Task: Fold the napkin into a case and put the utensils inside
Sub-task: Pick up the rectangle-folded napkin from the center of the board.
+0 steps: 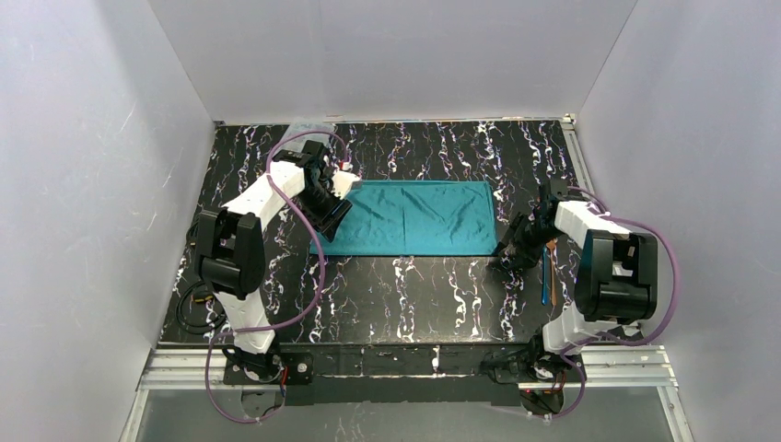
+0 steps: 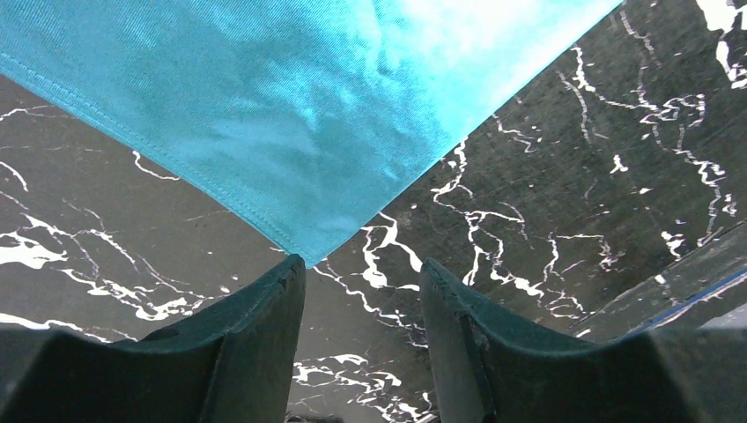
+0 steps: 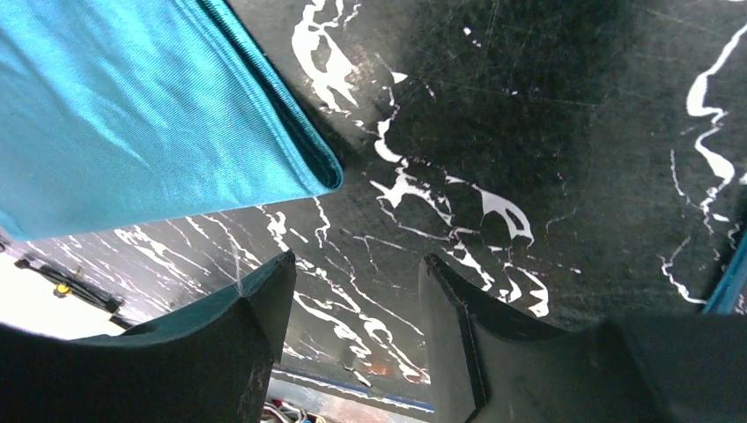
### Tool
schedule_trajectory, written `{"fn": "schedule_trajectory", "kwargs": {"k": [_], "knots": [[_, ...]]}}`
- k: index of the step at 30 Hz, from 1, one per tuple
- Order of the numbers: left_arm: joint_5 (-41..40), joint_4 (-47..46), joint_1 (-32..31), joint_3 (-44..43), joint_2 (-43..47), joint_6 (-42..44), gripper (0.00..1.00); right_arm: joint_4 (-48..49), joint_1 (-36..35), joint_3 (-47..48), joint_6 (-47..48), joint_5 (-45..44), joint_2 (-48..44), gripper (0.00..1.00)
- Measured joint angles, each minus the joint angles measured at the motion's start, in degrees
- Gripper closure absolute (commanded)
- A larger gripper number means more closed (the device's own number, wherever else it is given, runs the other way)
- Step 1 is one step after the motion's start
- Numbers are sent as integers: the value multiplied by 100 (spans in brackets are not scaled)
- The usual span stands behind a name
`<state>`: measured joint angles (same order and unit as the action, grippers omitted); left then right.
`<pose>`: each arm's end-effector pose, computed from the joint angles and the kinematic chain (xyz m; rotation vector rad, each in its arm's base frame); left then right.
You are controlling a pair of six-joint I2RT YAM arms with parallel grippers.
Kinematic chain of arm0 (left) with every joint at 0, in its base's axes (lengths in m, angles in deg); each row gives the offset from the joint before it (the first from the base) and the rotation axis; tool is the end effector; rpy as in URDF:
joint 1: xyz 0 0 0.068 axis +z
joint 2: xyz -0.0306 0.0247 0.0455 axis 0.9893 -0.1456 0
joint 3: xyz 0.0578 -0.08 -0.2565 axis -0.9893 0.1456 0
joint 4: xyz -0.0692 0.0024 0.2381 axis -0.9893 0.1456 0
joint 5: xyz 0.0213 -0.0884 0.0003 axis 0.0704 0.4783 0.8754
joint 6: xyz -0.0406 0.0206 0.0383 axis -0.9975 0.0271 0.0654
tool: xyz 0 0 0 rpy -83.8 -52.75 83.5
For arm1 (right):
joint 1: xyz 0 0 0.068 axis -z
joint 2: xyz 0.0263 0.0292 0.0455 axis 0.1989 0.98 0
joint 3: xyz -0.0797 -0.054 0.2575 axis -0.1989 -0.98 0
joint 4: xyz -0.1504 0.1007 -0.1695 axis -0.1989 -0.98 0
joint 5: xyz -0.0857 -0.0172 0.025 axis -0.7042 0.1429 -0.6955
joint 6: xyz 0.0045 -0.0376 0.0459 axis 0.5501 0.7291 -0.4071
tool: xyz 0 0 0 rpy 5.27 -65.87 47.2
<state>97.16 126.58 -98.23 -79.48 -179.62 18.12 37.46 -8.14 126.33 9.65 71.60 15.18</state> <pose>0.3356 -0.1118 0.2237 1.0914 2.6338 -0.3411 0.2666 -0.0035 0.1716 0.7619 2.8498 0.4786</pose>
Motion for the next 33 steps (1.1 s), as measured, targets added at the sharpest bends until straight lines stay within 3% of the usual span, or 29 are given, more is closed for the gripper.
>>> {"fn": "schedule_trajectory", "kwargs": {"k": [17,21,29,33], "knots": [[-903,-111,243,221,-92,212,55,979,7,-201,-358,214,313,58],[-940,-181,439,232,-256,240,56,1043,7,-201,-415,170,330,68],[-638,-245,671,304,-378,164,58,1287,7,-212,-492,118,341,97],[-533,-385,662,308,-485,72,59,1276,7,-201,-505,144,332,99]]}}
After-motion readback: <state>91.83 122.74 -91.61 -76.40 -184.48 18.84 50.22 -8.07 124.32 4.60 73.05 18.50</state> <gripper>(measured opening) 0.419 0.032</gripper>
